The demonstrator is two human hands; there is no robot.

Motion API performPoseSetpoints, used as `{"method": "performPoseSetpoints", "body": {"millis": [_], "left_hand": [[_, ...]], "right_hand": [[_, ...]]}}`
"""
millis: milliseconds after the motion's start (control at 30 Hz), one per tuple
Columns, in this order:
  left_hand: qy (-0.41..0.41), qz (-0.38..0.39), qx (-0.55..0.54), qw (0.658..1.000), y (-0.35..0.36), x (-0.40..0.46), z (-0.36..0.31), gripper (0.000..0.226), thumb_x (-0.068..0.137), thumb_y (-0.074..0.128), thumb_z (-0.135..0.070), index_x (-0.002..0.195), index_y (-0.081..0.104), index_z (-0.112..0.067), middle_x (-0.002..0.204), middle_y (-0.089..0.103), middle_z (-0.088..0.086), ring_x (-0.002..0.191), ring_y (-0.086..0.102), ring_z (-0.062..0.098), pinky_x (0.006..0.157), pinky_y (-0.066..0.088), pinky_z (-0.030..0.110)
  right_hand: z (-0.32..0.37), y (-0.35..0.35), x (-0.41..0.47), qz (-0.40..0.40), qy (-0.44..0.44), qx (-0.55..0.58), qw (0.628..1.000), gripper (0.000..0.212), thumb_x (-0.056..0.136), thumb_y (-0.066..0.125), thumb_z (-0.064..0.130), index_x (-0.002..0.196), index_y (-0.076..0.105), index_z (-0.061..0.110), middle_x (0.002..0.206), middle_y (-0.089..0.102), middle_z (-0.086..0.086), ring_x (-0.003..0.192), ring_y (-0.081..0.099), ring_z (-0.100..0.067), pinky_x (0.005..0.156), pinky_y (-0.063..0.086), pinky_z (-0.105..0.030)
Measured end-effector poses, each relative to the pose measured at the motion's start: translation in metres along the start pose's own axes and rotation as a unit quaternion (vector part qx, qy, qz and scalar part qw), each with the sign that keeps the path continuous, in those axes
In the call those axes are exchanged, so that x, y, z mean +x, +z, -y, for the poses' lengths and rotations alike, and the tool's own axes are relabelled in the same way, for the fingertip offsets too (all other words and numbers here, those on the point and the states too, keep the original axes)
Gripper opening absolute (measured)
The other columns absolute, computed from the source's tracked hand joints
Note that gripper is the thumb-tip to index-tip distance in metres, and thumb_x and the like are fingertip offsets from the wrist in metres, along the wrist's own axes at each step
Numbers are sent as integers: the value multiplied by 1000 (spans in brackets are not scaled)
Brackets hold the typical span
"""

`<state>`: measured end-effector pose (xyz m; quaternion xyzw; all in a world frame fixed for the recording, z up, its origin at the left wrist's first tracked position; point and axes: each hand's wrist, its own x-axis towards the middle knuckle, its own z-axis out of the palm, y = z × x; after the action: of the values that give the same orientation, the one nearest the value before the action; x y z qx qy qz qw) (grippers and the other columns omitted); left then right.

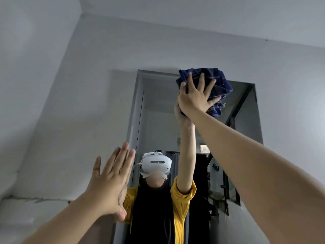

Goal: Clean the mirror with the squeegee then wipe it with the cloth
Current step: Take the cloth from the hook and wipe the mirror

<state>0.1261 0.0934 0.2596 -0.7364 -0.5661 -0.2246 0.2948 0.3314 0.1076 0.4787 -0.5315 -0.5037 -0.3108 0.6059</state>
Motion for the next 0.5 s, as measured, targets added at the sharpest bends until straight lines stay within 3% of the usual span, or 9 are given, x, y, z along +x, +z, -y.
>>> {"method": "performPoseSetpoints", "body": {"millis": [300, 500], "left_hand": [[6, -6, -19, 1000, -1, -3, 7, 156, 49, 81, -61, 124, -51, -23, 128, -62, -2, 130, -41, 26, 96, -22, 53], [9, -22, 4, 1000, 2, -3, 9, 157, 49, 80, -61, 128, -48, -19, 132, -59, 3, 134, -37, 29, 101, -18, 55]], "right_hand": [[106, 50, -55, 58, -159, 10, 986, 49, 100, 21, 48, 149, 17, 44, 163, -2, 5, 146, -21, -25, 109, -19, -61], [101, 59, -84, 83, -292, -16, 953, 45, 101, 24, 47, 146, 29, 45, 161, 13, 9, 148, -12, -20, 112, -18, -55]]}}
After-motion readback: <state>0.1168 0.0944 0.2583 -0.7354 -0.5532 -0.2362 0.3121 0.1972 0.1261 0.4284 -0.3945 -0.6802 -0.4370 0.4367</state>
